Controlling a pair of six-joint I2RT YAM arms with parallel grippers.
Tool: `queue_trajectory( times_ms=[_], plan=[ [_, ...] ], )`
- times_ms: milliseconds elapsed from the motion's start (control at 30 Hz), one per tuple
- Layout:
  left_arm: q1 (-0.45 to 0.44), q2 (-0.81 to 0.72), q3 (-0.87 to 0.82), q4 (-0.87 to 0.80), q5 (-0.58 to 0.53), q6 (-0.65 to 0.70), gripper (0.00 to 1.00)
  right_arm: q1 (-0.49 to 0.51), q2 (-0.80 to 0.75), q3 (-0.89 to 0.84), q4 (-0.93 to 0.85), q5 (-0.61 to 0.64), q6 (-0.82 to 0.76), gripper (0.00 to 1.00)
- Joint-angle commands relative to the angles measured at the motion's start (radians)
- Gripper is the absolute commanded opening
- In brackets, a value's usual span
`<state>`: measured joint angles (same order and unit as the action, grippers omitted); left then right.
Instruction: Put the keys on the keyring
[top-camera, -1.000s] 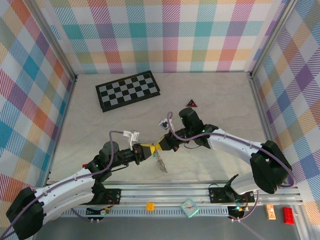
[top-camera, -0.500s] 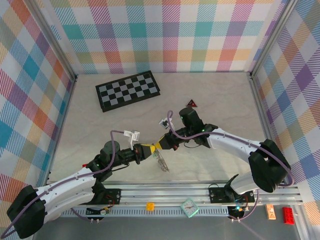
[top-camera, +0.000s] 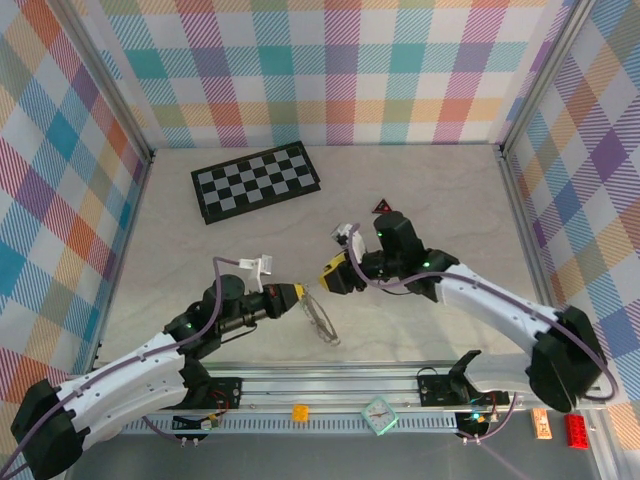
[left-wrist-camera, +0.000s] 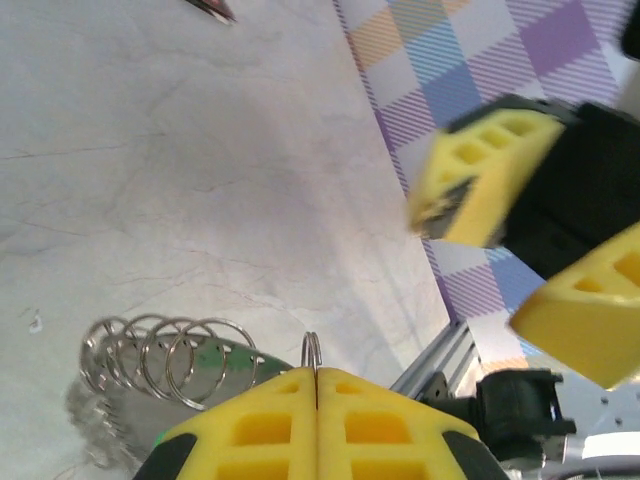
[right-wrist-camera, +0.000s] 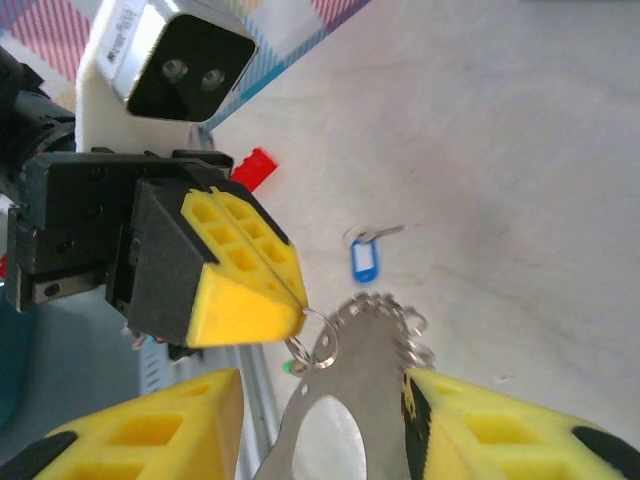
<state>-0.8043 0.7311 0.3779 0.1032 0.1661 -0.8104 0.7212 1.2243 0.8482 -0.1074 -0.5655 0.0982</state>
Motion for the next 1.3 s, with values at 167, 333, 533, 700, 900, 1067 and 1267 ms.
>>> queue_trajectory(
  times_ms=[167, 333, 533, 700, 900, 1067, 1267],
  plan=[
    [-0.022, 0.035, 0.212, -0.370, -0.148, -0.254, 0.00, 0.206, -0.141, -0.072, -0.010, 0.213, -0.294, 0.33],
    [-0.030, 0.101, 0.305, -0.508, -0.146, -0.349, 0.00, 0.330, -0.096, -0.179, 0.220, 0.309, -0.328, 0.26],
    [-0.048, 0.152, 0.400, -0.638, -0.159, -0.452, 0.00, 0.398, 0.018, -0.253, 0.454, 0.515, -0.307, 0.36],
    [-0.065, 0.184, 0.454, -0.705, -0.162, -0.532, 0.00, 0.408, 0.058, -0.291, 0.567, 0.552, -0.292, 0.43],
    [-0.073, 0.214, 0.507, -0.744, -0.174, -0.550, 0.00, 0.407, 0.081, -0.304, 0.644, 0.487, -0.246, 0.45],
    [-0.076, 0.215, 0.515, -0.760, -0.182, -0.568, 0.00, 0.408, 0.127, -0.271, 0.649, 0.520, -0.224, 0.43],
    [-0.076, 0.214, 0.516, -0.775, -0.184, -0.588, 0.00, 0.408, 0.163, -0.242, 0.654, 0.539, -0.204, 0.21]
  ],
)
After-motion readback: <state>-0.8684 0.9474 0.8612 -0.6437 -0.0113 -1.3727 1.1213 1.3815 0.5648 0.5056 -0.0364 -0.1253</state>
